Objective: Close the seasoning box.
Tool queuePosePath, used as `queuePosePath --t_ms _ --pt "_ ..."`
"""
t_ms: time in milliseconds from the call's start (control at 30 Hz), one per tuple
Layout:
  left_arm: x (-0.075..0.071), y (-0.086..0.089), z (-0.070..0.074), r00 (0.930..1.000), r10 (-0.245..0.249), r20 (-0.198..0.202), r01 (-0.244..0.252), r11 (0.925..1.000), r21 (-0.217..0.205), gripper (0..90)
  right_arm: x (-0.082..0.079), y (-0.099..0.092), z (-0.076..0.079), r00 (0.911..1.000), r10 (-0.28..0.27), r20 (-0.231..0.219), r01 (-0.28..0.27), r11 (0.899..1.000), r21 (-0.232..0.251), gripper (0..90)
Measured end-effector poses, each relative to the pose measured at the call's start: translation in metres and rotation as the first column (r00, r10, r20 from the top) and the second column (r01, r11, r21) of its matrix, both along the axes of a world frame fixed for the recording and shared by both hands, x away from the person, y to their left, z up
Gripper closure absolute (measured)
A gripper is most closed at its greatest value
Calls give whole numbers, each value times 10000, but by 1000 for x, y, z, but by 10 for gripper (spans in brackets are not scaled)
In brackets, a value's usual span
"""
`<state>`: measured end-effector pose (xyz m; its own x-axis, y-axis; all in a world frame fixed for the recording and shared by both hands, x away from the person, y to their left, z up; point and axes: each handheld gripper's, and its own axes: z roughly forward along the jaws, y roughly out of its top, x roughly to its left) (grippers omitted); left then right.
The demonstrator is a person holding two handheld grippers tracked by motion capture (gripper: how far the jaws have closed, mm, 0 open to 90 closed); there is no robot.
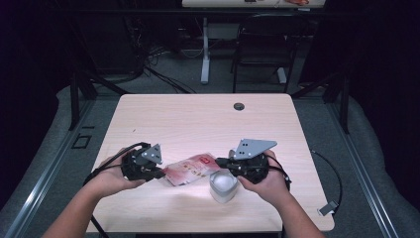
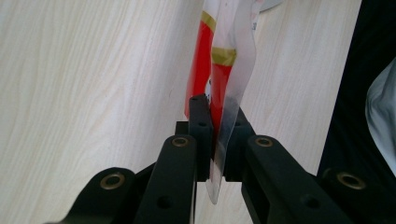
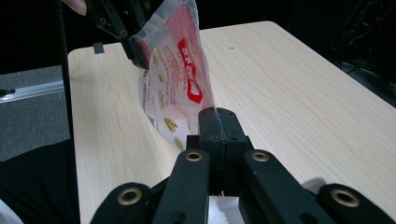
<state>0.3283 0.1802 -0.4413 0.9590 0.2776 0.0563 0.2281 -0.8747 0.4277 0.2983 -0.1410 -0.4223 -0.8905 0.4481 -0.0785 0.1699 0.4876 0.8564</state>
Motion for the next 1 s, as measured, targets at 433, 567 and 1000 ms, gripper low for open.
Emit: queuePosePath --t_ms 433,567,1000 --pt "-5 9 -33 9984 508 -232 -526 9950 -855 855 2 24 11 9994 306 152 -298 9983 -491 900" --pt "-7 9 -40 9978 607 -253 -630 9926 -1038 855 3 26 11 9992 362 152 -354 9981 -506 900" --pt "-9 11 -58 9957 887 -269 -919 9819 -1654 852 3 33 12 9991 388 189 -375 9973 -637 900"
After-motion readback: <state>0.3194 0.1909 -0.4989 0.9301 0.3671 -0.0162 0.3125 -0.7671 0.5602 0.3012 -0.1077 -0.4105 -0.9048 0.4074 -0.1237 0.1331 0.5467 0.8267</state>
